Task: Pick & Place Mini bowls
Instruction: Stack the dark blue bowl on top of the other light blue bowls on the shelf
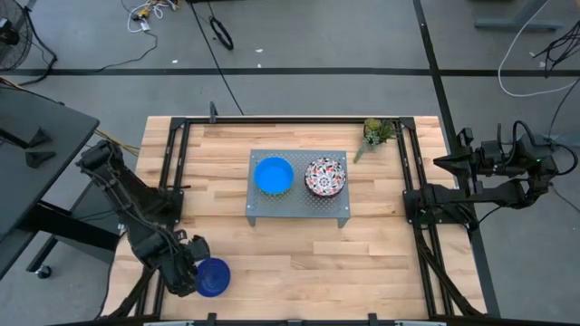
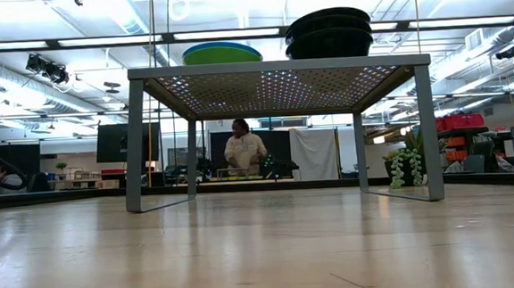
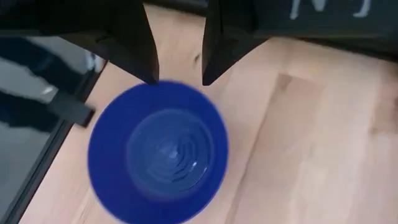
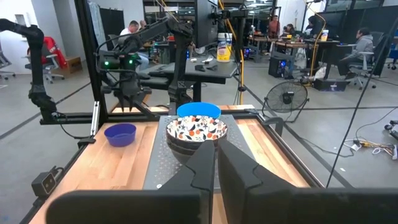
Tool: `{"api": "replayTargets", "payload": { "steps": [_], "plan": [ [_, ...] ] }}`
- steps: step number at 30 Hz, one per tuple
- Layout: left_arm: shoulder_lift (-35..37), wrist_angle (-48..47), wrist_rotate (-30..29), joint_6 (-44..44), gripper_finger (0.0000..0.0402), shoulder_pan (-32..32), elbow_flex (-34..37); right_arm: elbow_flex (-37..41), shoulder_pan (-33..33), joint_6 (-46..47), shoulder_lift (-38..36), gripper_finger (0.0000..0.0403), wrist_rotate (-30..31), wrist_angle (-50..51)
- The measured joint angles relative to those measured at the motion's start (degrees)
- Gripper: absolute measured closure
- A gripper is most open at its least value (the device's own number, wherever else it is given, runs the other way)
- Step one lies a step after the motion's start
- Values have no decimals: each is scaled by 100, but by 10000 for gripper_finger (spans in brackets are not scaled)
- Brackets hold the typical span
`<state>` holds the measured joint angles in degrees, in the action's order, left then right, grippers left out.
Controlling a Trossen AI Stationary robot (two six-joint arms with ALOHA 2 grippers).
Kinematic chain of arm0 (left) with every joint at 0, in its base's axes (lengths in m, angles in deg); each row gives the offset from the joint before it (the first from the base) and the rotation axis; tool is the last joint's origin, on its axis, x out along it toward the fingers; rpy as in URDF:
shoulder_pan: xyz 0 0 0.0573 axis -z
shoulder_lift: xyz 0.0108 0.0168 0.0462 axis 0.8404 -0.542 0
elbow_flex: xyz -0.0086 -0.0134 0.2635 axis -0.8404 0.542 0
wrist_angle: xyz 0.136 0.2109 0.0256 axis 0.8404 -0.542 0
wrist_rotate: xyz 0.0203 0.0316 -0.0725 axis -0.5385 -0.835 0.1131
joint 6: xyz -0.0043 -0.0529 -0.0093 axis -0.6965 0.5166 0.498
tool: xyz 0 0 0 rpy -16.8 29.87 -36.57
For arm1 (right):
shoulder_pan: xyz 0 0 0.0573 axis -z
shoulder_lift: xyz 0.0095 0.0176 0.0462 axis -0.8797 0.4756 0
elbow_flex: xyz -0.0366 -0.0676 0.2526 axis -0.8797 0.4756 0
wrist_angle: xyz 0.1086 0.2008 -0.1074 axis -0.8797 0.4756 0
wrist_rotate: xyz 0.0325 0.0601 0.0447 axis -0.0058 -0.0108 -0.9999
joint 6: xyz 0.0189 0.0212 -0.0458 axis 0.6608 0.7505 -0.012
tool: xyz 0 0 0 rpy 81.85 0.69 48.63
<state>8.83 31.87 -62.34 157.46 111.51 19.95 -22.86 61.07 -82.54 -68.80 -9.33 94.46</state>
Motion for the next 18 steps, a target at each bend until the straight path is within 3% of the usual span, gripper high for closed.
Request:
{"api": "replayTargets", "payload": {
  "steps": [6, 18],
  "plan": [
    [11, 797, -38, 502, 256, 2, 423, 0, 1, -1, 0, 380, -2, 2],
    [11, 878, -10, 1114, 254, 2, 940, 0, 1, -1, 0, 380, -1, 2]
  ]
}}
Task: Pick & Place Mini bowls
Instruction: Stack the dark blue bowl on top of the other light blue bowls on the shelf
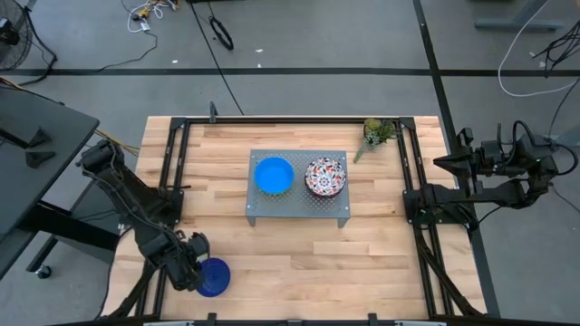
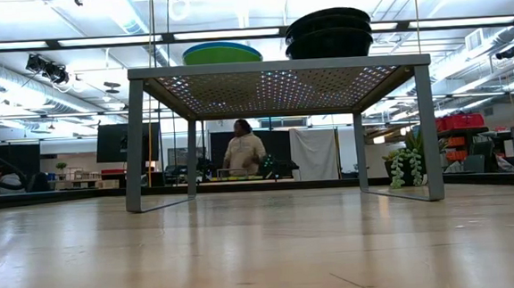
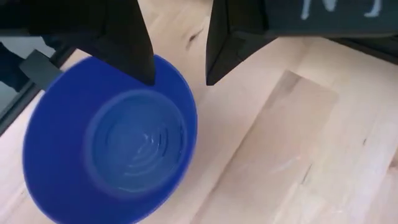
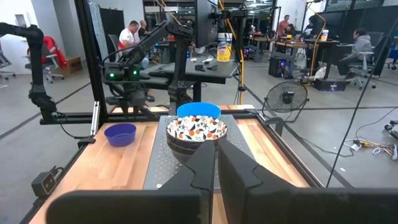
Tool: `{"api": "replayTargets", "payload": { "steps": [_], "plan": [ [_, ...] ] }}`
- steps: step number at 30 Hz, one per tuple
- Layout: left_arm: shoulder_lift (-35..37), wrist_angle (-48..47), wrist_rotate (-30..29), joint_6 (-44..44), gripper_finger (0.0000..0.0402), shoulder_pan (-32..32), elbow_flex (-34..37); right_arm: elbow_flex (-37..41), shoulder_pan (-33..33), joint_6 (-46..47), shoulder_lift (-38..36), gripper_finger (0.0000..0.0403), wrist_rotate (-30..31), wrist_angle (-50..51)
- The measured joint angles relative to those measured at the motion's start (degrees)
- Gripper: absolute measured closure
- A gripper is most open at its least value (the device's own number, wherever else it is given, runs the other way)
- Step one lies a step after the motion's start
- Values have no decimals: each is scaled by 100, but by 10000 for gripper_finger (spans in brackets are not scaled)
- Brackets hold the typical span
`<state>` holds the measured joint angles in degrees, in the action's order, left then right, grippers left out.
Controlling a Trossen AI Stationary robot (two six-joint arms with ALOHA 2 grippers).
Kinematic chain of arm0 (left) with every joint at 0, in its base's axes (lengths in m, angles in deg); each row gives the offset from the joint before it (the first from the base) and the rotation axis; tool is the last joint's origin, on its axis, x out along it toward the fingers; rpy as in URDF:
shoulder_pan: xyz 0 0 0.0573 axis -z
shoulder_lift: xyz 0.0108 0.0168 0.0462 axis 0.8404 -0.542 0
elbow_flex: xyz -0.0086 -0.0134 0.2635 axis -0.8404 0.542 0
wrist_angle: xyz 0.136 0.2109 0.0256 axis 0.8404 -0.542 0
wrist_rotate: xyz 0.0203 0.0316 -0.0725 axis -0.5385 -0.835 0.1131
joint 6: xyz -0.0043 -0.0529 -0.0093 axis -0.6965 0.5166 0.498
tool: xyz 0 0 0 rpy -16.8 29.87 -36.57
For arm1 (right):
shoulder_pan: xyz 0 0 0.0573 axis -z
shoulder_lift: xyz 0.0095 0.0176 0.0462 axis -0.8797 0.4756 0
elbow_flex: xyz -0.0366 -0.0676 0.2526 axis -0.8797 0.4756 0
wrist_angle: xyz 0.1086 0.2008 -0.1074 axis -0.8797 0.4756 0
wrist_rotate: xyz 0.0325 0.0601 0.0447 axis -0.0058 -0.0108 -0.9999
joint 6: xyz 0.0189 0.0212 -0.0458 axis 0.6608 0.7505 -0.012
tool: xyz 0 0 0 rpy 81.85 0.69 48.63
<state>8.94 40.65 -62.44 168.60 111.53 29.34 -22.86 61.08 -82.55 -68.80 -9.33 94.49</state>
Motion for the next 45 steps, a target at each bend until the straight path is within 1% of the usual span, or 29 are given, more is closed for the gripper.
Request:
{"api": "replayTargets", "payload": {
  "steps": [7, 20, 24, 32, 36, 44, 45],
  "plan": [
    [-31, 180, -42, 123, 255, -28, 135, 0, -2, 1, 0, 380, -1, -1],
    [-417, 428, -46, -1, 255, -50, 159, 0, 0, 1, 0, 380, -1, 0],
    [-422, 527, 65, -2, 255, -89, 292, 0, -2, 1, 0, 380, -1, 2],
    [-424, 546, 87, -65, 259, -94, 292, 0, 0, 1, 0, 380, -1, 0],
    [-424, 551, 111, -69, 288, -94, 292, -2, 0, 1, 0, 380, -1, 0],
    [-422, 586, 127, -216, 385, -94, 292, -1, -2, 1, 0, 380, -1, 0],
    [-417, 592, 134, -226, 392, -94, 290, 0, -1, 0, 0, 380, 0, 0]
  ]
}}
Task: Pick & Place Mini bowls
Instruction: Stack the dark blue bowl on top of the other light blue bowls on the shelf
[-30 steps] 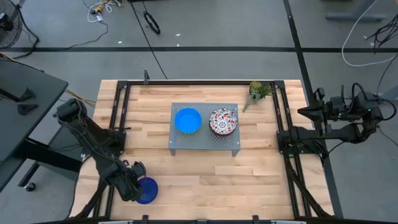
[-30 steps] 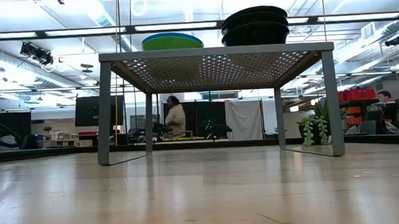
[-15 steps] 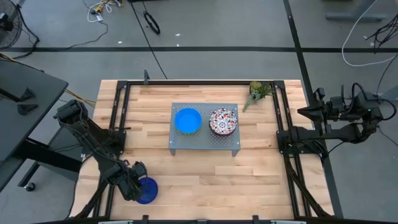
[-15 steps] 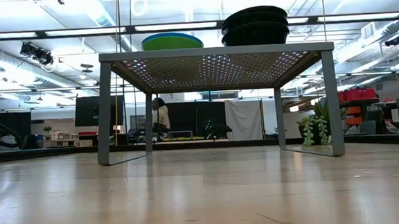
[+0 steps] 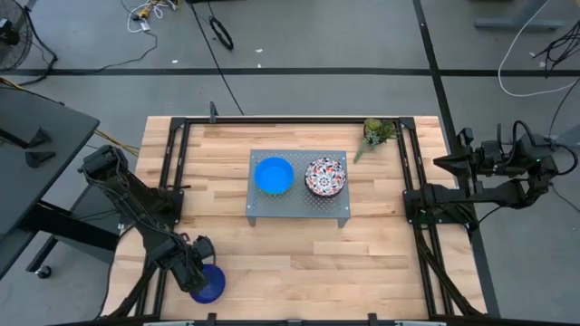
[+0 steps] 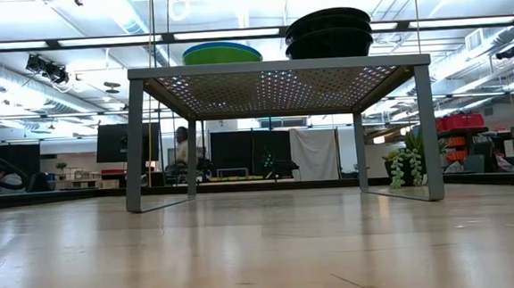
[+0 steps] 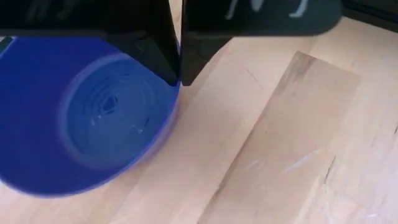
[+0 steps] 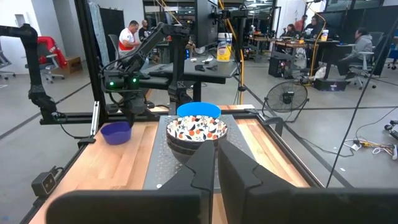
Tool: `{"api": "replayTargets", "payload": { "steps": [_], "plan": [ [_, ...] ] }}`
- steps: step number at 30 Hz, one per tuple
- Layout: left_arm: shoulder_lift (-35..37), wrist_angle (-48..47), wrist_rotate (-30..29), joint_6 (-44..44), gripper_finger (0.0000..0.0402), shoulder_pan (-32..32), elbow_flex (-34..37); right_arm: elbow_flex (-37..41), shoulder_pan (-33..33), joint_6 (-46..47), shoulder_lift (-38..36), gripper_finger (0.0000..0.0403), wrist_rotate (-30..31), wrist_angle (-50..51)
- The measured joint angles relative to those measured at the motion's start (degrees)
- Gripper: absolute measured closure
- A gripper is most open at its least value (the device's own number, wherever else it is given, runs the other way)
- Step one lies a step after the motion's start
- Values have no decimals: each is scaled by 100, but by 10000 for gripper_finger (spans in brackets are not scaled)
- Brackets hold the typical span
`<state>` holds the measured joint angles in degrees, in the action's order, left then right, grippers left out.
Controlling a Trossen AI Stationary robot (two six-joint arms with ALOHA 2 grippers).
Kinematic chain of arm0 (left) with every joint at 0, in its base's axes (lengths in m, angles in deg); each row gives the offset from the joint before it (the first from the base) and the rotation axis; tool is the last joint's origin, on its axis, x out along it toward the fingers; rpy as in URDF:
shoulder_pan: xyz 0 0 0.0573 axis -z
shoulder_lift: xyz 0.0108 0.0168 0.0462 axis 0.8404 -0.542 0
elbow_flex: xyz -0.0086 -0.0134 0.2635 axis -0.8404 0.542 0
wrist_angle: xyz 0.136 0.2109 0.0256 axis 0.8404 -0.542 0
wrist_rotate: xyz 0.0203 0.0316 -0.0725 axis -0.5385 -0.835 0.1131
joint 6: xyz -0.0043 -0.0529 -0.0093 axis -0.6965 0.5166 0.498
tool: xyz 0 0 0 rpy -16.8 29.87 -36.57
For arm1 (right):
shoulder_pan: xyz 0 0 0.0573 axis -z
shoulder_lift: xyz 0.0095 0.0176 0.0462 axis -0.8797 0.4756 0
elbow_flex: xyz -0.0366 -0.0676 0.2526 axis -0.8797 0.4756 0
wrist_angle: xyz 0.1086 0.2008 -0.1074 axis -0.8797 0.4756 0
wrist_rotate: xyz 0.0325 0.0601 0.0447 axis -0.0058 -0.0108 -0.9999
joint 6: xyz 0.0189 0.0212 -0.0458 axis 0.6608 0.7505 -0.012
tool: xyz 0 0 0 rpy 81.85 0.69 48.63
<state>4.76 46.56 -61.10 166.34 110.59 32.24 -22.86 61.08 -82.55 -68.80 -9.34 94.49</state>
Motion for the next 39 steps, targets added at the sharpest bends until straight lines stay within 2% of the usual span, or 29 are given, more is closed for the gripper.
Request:
{"api": "replayTargets", "payload": {
  "steps": [19, 26, 32, 39],
  "plan": [
    [13, 157, 103, -309, 400, 0, 0, 0, -1, 1, 0, 380, -1, 0],
    [268, 154, 168, -308, 400, 0, -11, 0, -1, 1, 0, 380, 0, 0],
    [684, 144, 11, -294, 401, 0, -11, 0, 1, 1, 0, 380, 1, 0],
    [1197, -54, -490, -322, 401, -59, -173, 0, -1, 1, 0, 380, 0, 0]
  ]
}}
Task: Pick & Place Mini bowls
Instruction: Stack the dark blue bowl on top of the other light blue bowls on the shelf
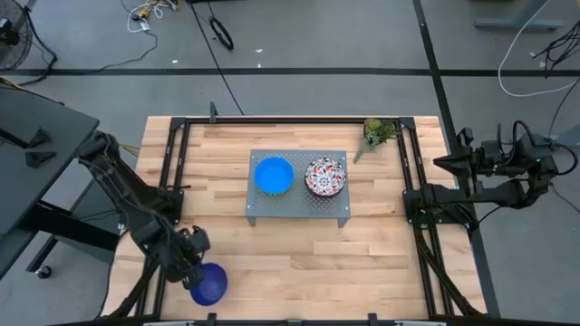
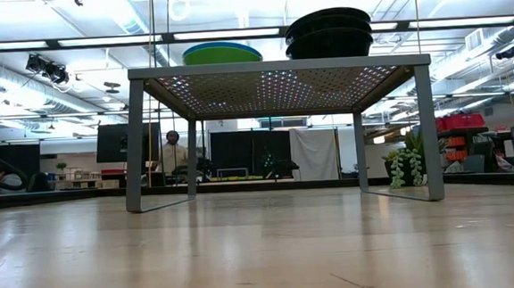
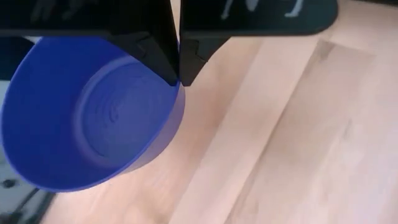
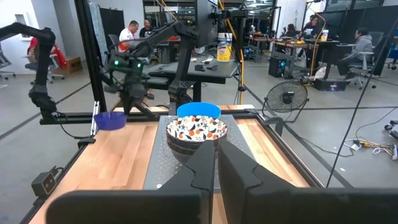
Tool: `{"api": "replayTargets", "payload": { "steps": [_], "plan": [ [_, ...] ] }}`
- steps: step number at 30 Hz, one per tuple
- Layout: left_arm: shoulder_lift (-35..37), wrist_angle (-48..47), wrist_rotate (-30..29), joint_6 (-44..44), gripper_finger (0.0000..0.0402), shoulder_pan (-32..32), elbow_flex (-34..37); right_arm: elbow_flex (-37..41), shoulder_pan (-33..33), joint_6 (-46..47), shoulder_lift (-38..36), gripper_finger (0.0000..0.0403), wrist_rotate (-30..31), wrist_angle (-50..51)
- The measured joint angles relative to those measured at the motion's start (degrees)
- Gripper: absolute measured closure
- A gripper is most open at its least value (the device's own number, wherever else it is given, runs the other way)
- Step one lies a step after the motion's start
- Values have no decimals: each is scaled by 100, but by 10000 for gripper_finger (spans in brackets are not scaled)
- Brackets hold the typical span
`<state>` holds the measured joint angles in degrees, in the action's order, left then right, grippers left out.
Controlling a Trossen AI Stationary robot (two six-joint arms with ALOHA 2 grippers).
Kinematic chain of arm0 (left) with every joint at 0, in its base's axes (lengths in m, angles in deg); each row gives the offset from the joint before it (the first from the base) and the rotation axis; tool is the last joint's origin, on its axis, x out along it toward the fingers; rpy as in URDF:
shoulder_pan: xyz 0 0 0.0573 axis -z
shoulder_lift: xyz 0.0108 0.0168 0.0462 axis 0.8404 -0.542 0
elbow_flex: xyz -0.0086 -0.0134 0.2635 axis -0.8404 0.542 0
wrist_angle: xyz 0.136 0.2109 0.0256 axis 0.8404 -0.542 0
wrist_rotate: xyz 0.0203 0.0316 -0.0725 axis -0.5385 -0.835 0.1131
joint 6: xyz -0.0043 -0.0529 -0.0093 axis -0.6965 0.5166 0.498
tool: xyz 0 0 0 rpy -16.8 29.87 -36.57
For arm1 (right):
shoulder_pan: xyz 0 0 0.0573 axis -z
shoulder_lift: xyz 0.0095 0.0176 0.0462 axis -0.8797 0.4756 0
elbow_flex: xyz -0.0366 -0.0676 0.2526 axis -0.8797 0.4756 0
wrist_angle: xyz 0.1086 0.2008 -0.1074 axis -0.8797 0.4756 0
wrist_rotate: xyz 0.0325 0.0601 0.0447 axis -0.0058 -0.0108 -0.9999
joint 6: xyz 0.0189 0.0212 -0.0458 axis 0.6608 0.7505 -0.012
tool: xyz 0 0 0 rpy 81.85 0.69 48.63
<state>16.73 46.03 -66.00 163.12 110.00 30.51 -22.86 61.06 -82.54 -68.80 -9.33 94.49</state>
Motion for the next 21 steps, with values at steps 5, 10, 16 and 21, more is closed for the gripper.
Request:
{"api": "replayTargets", "payload": {
  "steps": [5, 10, 16, 21],
  "plan": [
    [196, -350, -459, -584, 401, -221, -529, -1, 0, 0, 0, 380, 0, 0],
    [208, -819, -698, -1370, 401, -626, -1112, 0, 2, 0, -2, 380, 0, 0],
    [208, -1067, -724, -2562, 401, -1239, -1731, -1, 0, 0, -2, 380, 0, 0],
    [208, -1291, -656, -3618, 401, -1804, -2259, 0, 0, 0, -2, 380, -1, 0]
  ]
}}
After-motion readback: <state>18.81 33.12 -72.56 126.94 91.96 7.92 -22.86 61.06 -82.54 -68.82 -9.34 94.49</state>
